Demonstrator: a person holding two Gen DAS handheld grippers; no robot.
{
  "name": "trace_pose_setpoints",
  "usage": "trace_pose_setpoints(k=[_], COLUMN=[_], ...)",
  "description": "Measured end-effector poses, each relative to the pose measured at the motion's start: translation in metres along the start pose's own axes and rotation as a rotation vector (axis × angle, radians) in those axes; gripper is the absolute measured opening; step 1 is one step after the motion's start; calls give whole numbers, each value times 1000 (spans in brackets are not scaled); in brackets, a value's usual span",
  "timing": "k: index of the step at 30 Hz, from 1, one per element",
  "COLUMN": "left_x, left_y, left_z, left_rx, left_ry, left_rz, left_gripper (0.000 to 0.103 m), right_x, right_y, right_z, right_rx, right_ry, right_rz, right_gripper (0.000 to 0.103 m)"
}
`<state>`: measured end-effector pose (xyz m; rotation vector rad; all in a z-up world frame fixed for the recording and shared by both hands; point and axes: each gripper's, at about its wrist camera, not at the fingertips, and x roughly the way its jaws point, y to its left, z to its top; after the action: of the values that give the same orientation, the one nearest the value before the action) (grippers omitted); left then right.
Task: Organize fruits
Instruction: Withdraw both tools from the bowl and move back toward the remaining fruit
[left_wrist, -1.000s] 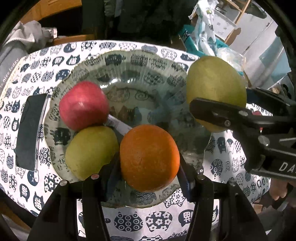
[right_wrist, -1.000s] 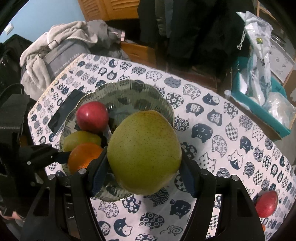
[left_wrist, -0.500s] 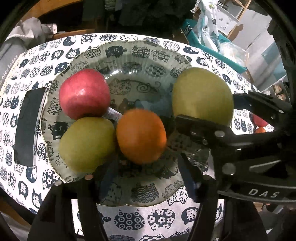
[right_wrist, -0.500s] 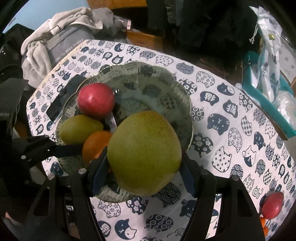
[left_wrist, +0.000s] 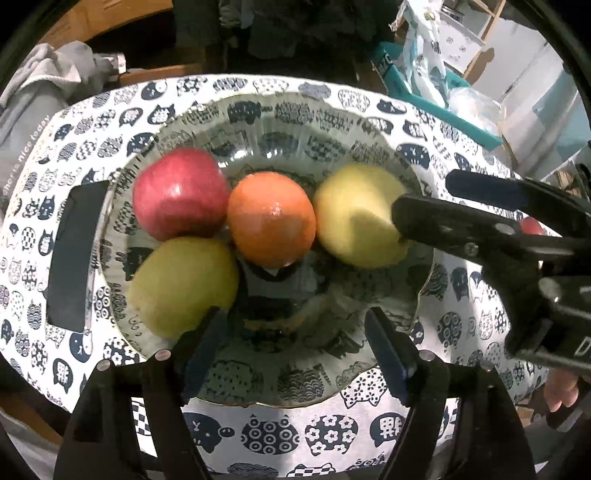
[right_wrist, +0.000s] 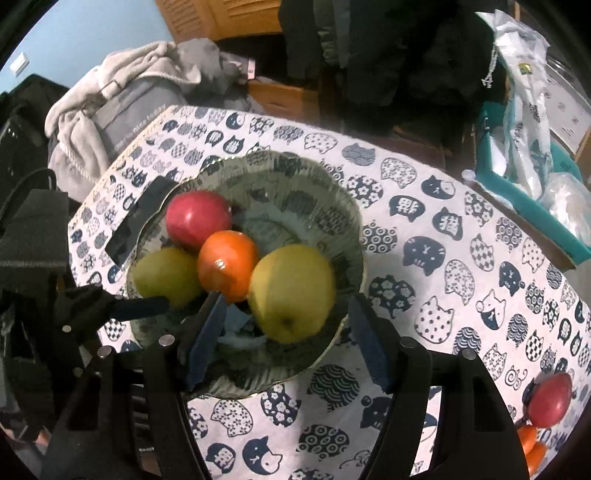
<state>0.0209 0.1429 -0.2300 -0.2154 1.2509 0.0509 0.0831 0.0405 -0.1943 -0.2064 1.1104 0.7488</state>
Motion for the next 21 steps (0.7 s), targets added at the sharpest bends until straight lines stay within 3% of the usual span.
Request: trace_pose_setpoints(k=[11, 21], left_x=[-45, -92], left_y=[-19, -51], left_z=[10, 20], left_rx=[18, 98], left_ry=[-130, -257], left_rz=[-28, -46], left_gripper=[79, 80], right_x=[-61, -127], right_y=[-7, -21], right_z=[3, -2], right_rx=[11, 46], right_ry=[-134, -248], right_rz=[-92, -159], right_gripper=[76, 80])
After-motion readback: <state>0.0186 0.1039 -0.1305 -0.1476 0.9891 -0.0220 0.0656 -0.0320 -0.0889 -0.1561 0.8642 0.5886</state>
